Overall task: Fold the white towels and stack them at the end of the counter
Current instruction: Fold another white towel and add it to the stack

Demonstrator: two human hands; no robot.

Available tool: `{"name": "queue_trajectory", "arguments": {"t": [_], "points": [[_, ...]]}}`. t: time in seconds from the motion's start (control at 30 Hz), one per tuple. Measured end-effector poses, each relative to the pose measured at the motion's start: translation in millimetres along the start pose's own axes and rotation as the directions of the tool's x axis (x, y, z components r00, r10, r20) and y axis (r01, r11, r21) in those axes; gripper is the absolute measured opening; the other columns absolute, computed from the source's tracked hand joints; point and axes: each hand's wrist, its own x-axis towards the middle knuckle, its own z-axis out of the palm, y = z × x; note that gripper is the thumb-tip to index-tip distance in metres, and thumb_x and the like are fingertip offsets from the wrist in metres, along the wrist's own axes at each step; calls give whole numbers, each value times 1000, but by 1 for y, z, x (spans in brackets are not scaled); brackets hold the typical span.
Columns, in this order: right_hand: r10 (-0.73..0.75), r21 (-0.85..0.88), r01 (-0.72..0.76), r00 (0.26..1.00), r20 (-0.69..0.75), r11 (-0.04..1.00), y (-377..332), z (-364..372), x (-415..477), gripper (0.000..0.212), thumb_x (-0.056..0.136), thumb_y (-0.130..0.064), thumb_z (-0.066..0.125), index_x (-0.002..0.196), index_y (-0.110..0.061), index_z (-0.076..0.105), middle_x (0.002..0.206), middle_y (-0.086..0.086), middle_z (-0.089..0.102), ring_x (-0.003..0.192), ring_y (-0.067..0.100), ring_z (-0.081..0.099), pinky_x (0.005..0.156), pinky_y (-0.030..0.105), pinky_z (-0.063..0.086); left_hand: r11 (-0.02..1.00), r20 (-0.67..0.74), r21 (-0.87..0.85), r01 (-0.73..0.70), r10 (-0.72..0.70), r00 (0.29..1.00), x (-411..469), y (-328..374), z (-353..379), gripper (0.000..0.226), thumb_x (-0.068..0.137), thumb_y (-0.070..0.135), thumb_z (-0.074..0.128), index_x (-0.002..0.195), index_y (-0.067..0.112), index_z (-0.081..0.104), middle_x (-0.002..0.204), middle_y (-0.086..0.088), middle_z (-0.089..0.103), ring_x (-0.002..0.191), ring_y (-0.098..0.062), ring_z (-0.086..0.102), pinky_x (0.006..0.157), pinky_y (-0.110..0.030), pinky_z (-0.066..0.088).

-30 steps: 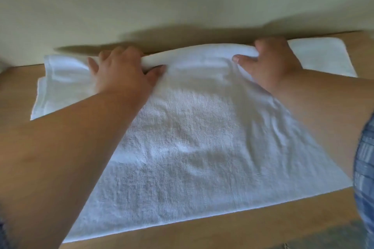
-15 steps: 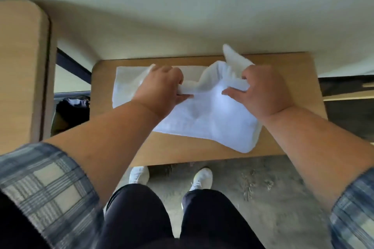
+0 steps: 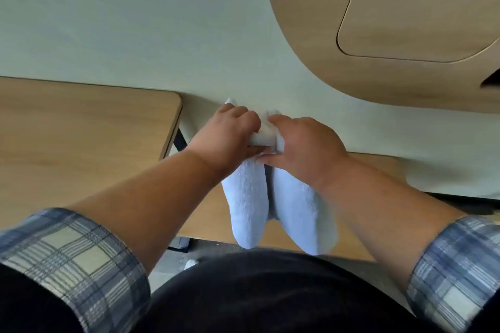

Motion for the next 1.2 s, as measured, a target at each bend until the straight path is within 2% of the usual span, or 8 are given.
{"name": "queue_trajectory", "arguments": {"t": [0.13, 0.2, 0.33, 0.43, 0.6, 0.83, 1.03, 1.2], "points": [[-89, 7, 89, 995, -33, 996, -51, -14, 22, 41, 78, -67, 65, 102, -34, 61, 75, -7, 63, 73, 20, 59, 56, 33, 46, 997, -103, 74, -14, 22, 994, -20, -9, -54, 40, 61, 22, 91, 73, -1, 60, 66, -16, 58, 62, -36, 57, 64, -21, 14], [-118, 6, 118, 990, -72, 993, -78, -21, 32, 34, 81, -62, 63, 93, -31, 62, 72, -6, 60, 70, 20, 58, 55, 34, 49, 995, -166, 105, 1, 16, 986, -32, -17, -81, 39, 64, 26, 85, 74, -2, 60, 67, -17, 59, 64, -36, 57, 65, -20, 15], [-158, -34, 154, 973, -166, 987, -143, -26, 53, 25, 82, -50, 61, 87, -26, 58, 70, -6, 58, 70, 21, 56, 53, 35, 47, 986, -266, 145, 79, -38, 963, -67, -34, -134, 37, 65, 18, 90, 75, -1, 59, 68, -18, 58, 64, -36, 55, 65, -20, 20], [-184, -40, 180, 959, -215, 983, -203, -21, 65, 22, 81, -47, 59, 85, -26, 57, 68, -7, 56, 68, 21, 54, 51, 33, 44, 977, -290, 194, 84, -25, 957, -100, -51, -176, 31, 64, 14, 86, 72, 0, 60, 64, -19, 57, 59, -36, 56, 63, -27, 26], [-205, -28, 205, 942, -265, 978, -309, -6, 80, 25, 80, -50, 58, 87, -26, 59, 70, -7, 57, 68, 20, 53, 50, 30, 34, 972, -329, 182, 150, -83, 941, -163, -103, -251, 37, 74, 24, 85, 87, -2, 61, 82, -19, 62, 80, -37, 55, 67, -22, 20], [-215, 27, 237, 920, -327, 971, -439, 27, 102, 24, 82, -50, 60, 87, -27, 59, 76, -5, 61, 72, 22, 53, 54, 31, 35, 948, -306, 276, 157, -68, 949, -242, -168, -342, 34, 71, 19, 85, 81, -3, 61, 77, -20, 61, 73, -36, 55, 67, -20, 17], [-233, 56, 267, 910, -344, 962, -522, 74, 145, 25, 79, -50, 61, 85, -26, 57, 68, -9, 50, 65, 20, 44, 50, 29, 27, 925, -303, 284, 254, -165, 939, -293, -250, -378, 36, 75, 26, 83, 88, 2, 59, 87, -15, 60, 87, -34, 52, 70, -24, 23], [-292, 77, 330, 905, -310, 941, -571, 121, 202, 26, 81, -46, 60, 91, -23, 60, 74, -3, 60, 69, 24, 53, 52, 30, 30, 884, -279, 323, 337, -251, 927, -315, -327, -391, 39, 75, 30, 83, 92, 4, 60, 90, -14, 61, 91, -35, 51, 74, -22, 23]]}}
